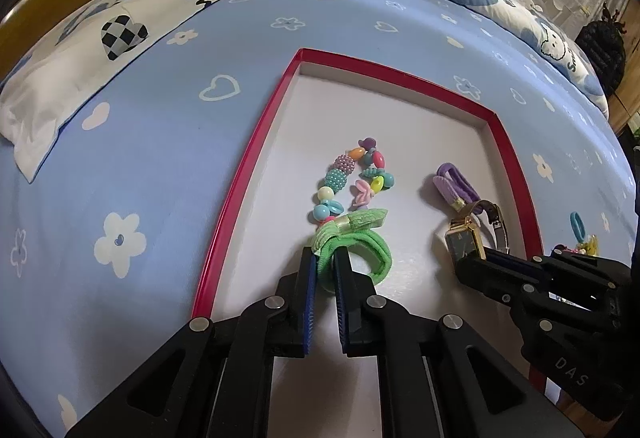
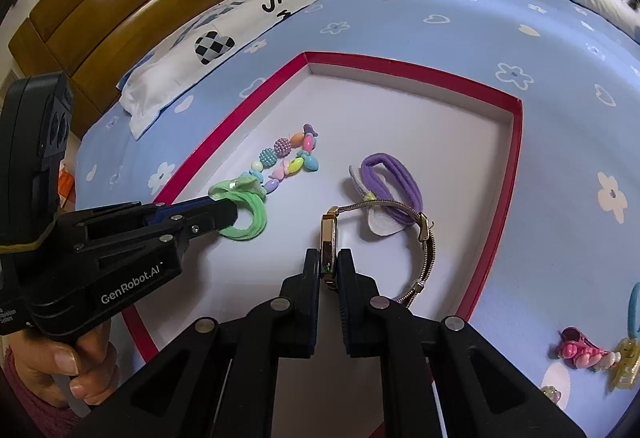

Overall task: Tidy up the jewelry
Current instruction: 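Lower the watch and green hair tie into the red tray, opening both tools, then withdraw both open tools from the tray toward the remaining jewelry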

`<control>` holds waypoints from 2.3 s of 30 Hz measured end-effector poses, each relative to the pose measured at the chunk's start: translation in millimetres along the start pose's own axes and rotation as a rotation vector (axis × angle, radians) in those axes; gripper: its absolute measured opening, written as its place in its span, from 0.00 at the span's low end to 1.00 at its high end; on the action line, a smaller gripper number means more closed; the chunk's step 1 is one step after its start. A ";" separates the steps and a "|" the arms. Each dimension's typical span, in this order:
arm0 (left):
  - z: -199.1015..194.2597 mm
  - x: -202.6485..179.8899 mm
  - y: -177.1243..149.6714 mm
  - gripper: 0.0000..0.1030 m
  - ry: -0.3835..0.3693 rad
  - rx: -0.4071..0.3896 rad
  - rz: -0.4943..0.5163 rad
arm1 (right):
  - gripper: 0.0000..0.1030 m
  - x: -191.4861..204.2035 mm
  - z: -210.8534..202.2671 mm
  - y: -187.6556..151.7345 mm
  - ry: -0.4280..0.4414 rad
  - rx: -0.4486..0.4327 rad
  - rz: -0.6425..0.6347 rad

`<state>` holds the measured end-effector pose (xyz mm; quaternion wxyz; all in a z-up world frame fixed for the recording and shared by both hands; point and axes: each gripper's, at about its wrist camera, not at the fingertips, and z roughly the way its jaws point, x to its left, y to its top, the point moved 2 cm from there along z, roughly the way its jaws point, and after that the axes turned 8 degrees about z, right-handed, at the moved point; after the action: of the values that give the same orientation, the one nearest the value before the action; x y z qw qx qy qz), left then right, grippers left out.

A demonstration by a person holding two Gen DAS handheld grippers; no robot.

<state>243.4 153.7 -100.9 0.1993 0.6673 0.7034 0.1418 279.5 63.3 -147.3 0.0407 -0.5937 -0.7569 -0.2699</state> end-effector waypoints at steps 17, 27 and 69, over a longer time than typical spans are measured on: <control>-52.9 9.5 -28.4 0.53 -0.030 -0.107 -0.120 | 0.35 -7.4 -60.9 -10.8 0.055 -0.130 0.067; -91.3 -16.4 -58.5 0.55 -0.108 -0.168 -0.137 | 0.47 -41.4 -128.0 -49.5 -0.013 -0.282 0.129; -87.6 -173.1 -65.7 0.61 -0.166 -0.043 0.226 | 0.58 -167.7 -206.0 -161.3 -0.187 -0.327 0.373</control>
<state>149.4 -17.4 -38.6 0.2536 0.7474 0.6017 0.1227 126.6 -202.0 -94.2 -0.0768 -0.7439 -0.5814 -0.3205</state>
